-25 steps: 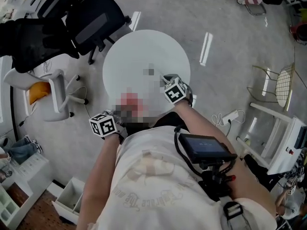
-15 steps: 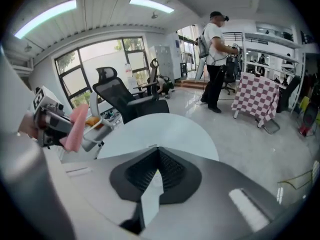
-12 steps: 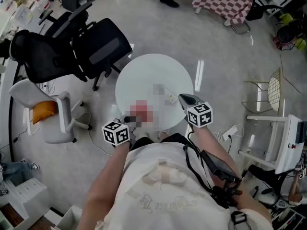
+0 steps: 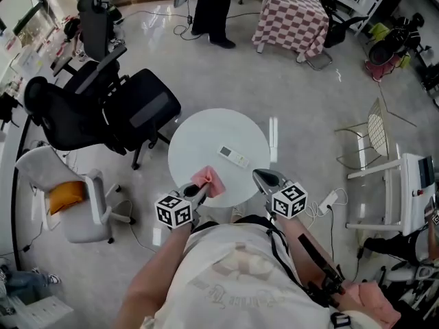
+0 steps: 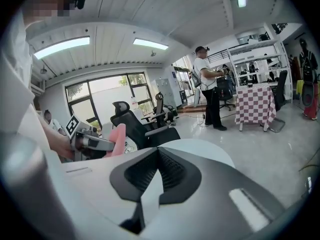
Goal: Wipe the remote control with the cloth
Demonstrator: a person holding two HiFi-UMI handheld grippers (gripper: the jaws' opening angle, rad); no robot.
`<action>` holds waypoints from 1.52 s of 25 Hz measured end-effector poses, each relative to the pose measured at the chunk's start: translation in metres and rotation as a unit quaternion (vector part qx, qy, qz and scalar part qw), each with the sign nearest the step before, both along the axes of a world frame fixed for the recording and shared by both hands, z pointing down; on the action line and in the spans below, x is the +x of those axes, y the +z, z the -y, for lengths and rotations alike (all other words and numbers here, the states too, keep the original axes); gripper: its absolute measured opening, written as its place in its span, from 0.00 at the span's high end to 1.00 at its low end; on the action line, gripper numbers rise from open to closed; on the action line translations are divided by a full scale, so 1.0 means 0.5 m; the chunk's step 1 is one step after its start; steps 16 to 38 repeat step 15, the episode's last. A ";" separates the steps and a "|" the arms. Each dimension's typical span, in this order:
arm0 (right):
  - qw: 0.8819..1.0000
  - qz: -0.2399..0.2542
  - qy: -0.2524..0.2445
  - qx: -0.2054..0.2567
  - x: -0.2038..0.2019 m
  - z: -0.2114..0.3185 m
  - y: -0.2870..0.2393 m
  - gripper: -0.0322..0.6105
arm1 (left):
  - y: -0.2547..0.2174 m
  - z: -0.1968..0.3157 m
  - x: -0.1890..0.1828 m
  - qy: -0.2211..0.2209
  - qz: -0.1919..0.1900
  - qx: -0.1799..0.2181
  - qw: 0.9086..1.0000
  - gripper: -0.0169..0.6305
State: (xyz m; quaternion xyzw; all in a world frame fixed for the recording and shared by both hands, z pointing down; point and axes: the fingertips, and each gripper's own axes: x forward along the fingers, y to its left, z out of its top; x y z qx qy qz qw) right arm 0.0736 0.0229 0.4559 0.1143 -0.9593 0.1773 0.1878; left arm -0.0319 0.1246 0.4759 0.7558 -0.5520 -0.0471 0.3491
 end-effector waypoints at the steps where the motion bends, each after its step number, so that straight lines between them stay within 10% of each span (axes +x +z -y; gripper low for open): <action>1: 1.000 0.002 0.002 0.001 0.008 -0.012 0.000 0.94 | -0.001 -0.003 0.011 0.007 0.001 0.002 1.000 0.95; 38: 0.999 0.013 0.036 0.014 0.095 -0.096 -0.008 0.94 | -0.006 -0.042 0.105 0.068 0.013 0.017 0.997 0.95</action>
